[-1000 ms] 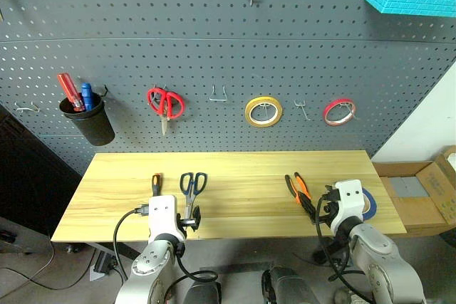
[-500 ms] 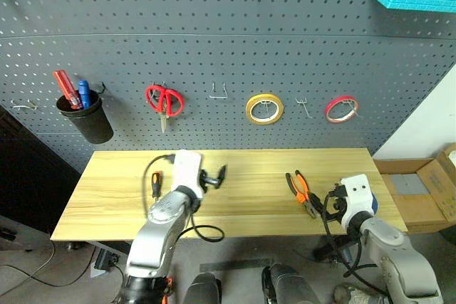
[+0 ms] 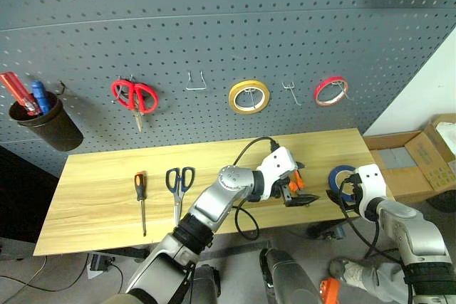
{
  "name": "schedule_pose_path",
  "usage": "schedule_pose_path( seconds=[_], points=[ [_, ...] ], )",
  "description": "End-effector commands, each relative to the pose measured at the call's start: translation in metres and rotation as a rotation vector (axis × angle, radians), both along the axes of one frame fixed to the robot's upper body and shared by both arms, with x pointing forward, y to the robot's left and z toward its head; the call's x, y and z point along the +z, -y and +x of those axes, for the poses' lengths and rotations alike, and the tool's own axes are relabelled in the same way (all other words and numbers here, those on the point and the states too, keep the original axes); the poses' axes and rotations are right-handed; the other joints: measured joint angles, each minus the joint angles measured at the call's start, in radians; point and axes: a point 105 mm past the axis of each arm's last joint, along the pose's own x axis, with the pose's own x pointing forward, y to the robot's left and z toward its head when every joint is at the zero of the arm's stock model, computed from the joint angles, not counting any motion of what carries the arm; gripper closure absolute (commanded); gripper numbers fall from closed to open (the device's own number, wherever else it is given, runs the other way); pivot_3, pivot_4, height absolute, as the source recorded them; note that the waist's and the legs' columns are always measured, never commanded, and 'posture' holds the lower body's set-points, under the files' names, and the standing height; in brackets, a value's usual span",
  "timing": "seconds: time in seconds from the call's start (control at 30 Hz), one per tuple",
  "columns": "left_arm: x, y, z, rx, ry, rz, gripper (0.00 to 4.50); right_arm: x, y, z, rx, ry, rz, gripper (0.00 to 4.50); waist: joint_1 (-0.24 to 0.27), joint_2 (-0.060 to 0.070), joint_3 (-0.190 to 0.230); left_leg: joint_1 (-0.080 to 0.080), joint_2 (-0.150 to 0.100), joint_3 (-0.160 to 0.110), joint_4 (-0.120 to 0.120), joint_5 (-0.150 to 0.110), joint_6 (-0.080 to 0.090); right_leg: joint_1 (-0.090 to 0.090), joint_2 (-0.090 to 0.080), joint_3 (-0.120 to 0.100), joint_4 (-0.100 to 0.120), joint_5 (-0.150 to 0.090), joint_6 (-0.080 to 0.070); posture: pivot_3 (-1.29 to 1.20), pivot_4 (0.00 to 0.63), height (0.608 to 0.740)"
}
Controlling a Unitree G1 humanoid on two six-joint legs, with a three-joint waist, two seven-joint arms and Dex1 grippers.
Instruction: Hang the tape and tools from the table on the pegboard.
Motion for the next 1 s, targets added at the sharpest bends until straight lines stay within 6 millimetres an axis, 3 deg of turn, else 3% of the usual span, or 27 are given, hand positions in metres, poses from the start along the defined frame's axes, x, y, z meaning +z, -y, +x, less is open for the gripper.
schedule_pose_path(
  seconds=[0.03, 0.37, 0.7, 0.8, 1.0],
  points=[
    [-0.003, 0.010, -0.006, -0.073, 0.073, 0.027, 0.01, 0.005, 0.008, 0.009, 0.025, 0.019, -0.015, 0.00, -0.011, 0.000, 0.015, -0.001, 0.000, 0.001, 0.000, 0.000, 0.000, 0.000, 0.000, 0.001, 0.000, 0.000, 0.001, -0.26, 0.336, 0.740],
    [-0.040, -0.016, -0.002, -0.073, 0.170, 0.187, 0.01, -0.001, 0.007, 0.034, 0.059, 0.034, -0.025, 0.00, -0.029, -0.003, 0.076, -0.001, 0.001, 0.003, -0.001, -0.001, 0.002, -0.003, 0.001, 0.010, 0.001, 0.001, 0.004, -0.24, 0.389, 0.740],
    [-0.046, -0.025, -0.005, -0.033, 0.154, 0.186, 0.01, -0.022, 0.006, 0.035, 0.051, -0.064, 0.026, 0.00, -0.028, -0.017, 0.093, 0.000, 0.001, 0.014, 0.000, -0.003, 0.003, -0.004, -0.001, 0.023, -0.001, 0.003, 0.013, -0.21, 0.403, 0.740],
    [-0.044, -0.026, -0.003, -0.011, 0.158, 0.177, 0.00, -0.025, 0.005, 0.033, 0.052, -0.111, 0.064, 0.57, -0.027, -0.018, 0.093, 0.000, 0.001, 0.015, 0.001, -0.003, 0.003, -0.004, -0.002, 0.024, -0.001, 0.004, 0.015, -0.20, 0.402, 0.740],
    [-0.039, -0.027, 0.004, 0.018, 0.186, 0.169, 0.00, -0.026, 0.004, 0.033, 0.065, -0.127, 0.056, 2.58, -0.027, -0.018, 0.093, 0.001, 0.001, 0.015, 0.000, -0.003, 0.003, -0.004, -0.001, 0.024, -0.001, 0.004, 0.015, -0.20, 0.382, 0.740]
  ],
)
